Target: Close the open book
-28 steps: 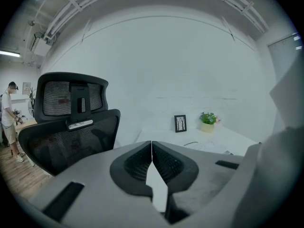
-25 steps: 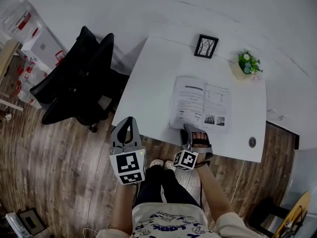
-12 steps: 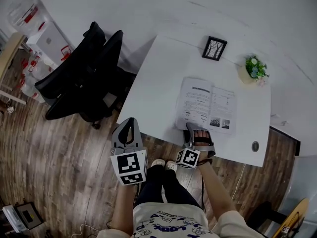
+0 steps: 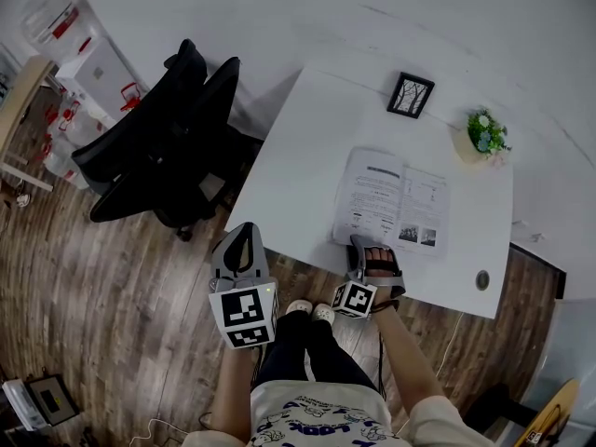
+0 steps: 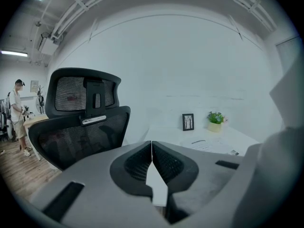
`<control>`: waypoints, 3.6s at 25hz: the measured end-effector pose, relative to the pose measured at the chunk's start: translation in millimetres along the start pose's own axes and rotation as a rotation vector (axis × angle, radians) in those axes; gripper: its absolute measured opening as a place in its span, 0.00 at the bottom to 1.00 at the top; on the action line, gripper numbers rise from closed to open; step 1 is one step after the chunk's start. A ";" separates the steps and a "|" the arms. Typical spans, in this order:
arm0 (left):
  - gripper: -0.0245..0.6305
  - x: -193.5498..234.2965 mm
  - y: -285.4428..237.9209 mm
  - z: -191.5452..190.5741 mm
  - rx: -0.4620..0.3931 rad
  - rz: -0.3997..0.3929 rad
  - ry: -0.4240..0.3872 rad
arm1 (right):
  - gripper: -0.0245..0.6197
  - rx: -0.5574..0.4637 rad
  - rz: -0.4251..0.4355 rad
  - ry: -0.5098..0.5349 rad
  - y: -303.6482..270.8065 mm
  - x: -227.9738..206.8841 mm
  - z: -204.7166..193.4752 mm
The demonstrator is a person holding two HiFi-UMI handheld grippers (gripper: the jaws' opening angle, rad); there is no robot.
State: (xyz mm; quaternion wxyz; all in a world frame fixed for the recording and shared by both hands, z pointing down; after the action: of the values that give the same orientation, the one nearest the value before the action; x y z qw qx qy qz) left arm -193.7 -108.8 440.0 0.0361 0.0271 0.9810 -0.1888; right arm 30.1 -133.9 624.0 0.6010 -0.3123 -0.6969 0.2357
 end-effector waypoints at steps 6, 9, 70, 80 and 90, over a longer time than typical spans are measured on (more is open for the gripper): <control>0.07 -0.2 -1.7 1.8 -0.004 -0.005 -0.001 | 0.17 -0.016 0.020 -0.069 -0.4 -2.4 1.5; 0.07 -2.5 -3.0 2.3 -0.006 -0.011 0.001 | 0.14 -0.034 0.029 -0.169 2.2 -8.6 2.6; 0.07 -134.0 -22.8 48.9 -0.086 -0.321 -0.099 | 0.09 -0.212 -0.232 -1.222 102.4 -58.4 -117.5; 0.07 -155.8 -27.4 46.3 -0.072 -0.360 -0.120 | 0.09 -0.180 -0.249 -1.414 95.0 -50.7 -150.9; 0.07 -170.0 -31.2 43.3 -0.059 -0.380 -0.133 | 0.09 -0.154 -0.249 -1.611 82.9 -37.8 -174.5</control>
State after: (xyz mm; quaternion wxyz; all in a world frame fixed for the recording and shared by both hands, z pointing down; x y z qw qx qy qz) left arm -23.9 -160.6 425.1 0.0654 -0.1720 0.9690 -0.1649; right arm 217.7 -111.7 568.6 -0.0856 -0.0078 -0.9588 0.2709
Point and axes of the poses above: the fingertips, and each gripper's own axes: y backward along the fingers, x to its left, z out of its top, the point moved 9 cm from there along y, backward along the fingers, and after that the axes turned 7 degrees about z, right-handed, at the moved point
